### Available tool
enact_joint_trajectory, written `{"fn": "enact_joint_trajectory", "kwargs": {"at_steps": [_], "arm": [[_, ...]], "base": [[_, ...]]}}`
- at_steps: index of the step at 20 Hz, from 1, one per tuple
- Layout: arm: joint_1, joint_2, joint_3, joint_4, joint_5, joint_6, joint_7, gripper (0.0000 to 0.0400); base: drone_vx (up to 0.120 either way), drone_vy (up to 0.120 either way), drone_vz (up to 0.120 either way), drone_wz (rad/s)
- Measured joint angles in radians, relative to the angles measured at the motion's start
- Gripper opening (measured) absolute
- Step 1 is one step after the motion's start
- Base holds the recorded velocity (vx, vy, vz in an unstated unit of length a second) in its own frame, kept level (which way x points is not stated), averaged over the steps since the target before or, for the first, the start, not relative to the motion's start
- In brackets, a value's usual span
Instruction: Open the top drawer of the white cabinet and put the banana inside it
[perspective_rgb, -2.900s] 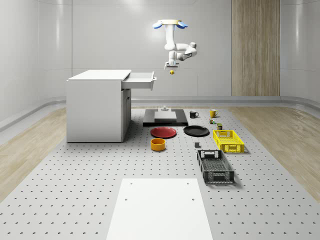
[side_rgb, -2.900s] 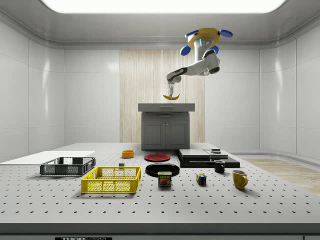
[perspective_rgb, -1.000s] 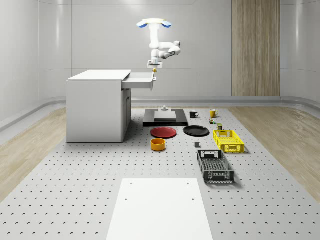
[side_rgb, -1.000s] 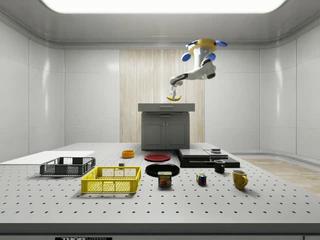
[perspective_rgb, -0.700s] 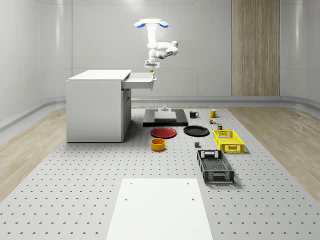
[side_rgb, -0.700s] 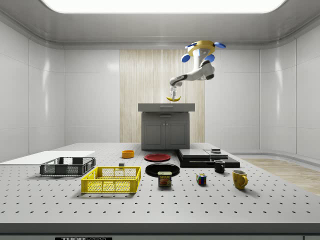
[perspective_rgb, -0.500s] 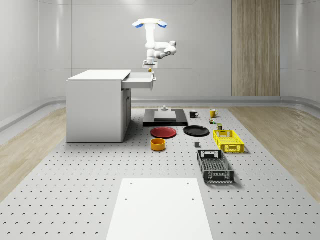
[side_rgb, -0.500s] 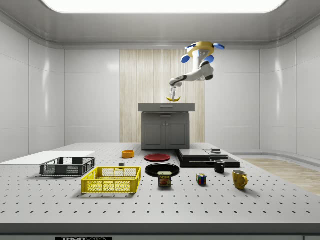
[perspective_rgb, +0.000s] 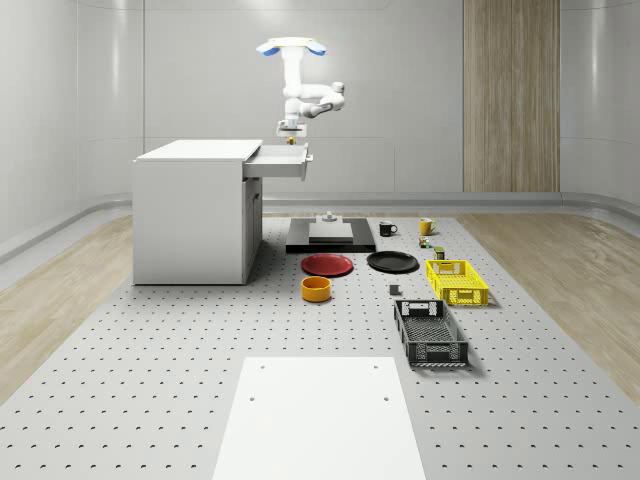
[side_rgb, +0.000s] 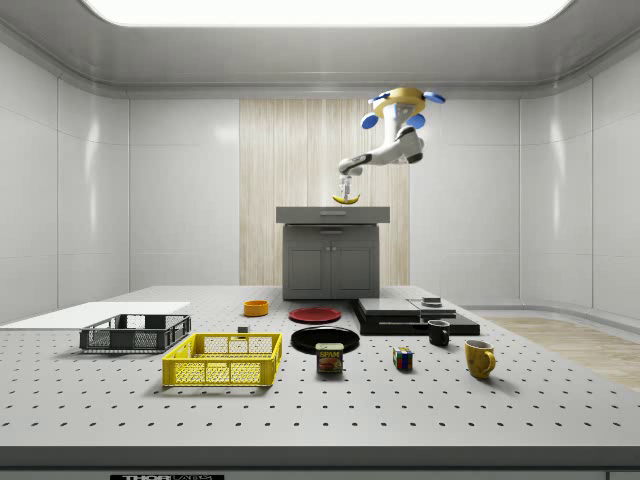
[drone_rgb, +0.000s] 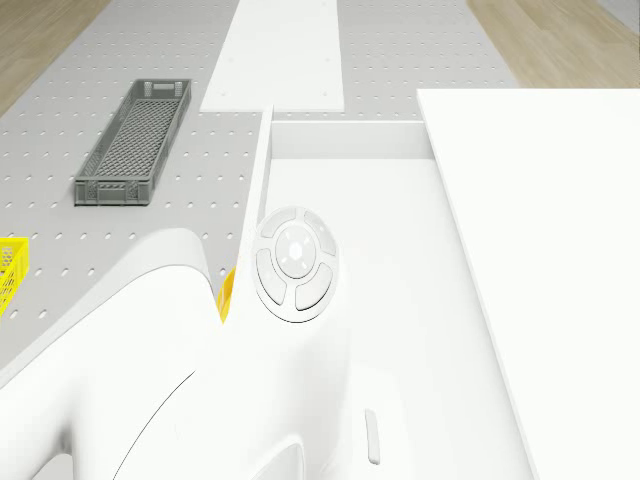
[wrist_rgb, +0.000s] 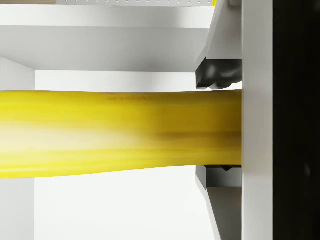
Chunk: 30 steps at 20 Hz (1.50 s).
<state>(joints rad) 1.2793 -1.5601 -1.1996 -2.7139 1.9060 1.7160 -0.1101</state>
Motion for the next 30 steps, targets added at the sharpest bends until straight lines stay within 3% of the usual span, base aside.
{"fn": "enact_joint_trajectory", "kwargs": {"at_steps": [7,17,30], "arm": [[0.0,0.0,0.0,0.0,0.0,0.0,0.0,0.0193],[0.029,0.013,0.096,0.045,0.087,0.044,-0.004,0.0193],[0.071,0.063,0.232,0.136,0.217,0.101,-0.001,0.0193]], "base": [[0.0,-0.109,-0.046,0.0],[0.0,0.0,0.0,0.0],[0.0,0.0,0.0,0.0]]}}
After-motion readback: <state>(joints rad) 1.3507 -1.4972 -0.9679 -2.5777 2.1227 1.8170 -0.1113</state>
